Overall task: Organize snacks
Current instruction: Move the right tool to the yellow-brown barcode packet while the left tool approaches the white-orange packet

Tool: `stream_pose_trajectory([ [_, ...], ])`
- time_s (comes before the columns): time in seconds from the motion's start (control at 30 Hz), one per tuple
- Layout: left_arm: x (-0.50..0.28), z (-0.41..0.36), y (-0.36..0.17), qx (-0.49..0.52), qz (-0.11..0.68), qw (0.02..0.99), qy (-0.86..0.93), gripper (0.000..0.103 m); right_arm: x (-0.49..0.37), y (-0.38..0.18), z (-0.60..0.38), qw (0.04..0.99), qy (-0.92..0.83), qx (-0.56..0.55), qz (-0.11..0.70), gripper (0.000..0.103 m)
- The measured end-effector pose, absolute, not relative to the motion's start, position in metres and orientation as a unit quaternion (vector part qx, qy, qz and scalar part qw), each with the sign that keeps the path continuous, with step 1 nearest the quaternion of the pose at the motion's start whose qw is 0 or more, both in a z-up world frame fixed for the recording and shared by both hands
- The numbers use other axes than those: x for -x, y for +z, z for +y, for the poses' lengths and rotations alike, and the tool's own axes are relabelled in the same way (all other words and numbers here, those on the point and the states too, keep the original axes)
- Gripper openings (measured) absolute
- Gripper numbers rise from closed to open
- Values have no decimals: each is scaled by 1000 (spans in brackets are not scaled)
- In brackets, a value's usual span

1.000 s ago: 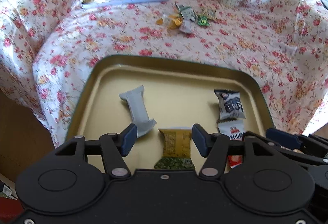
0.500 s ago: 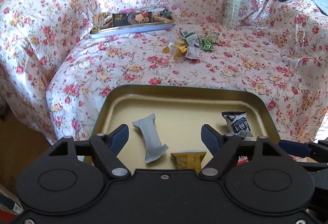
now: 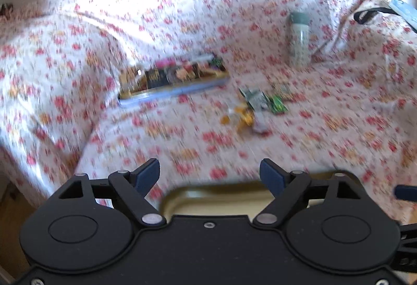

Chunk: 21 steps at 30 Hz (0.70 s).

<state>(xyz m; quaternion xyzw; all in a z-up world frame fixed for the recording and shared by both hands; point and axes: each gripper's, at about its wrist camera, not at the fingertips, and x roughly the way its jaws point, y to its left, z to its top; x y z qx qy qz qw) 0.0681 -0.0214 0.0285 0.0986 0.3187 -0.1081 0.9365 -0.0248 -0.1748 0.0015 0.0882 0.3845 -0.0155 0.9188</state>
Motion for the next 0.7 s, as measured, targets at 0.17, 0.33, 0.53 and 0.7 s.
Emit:
stream_pose_trajectory([
  [0.17,-102,-24,36,-118,297,941,-111,86,-3,8,-188,927,-27,-68,367,82],
  [0.33,-139,-26,33,-111,309,938,-114,86,-33,12,-201,936,-26,-54,346,87],
  [0.53,-173,-26,18,-106,323,934,-108,86,-66,11,-216,943,-35,-56,327,90],
  [0.7,-193,-28,4,-100,334,931,-110,86,-94,1,-228,942,-43,-58,328,92],
])
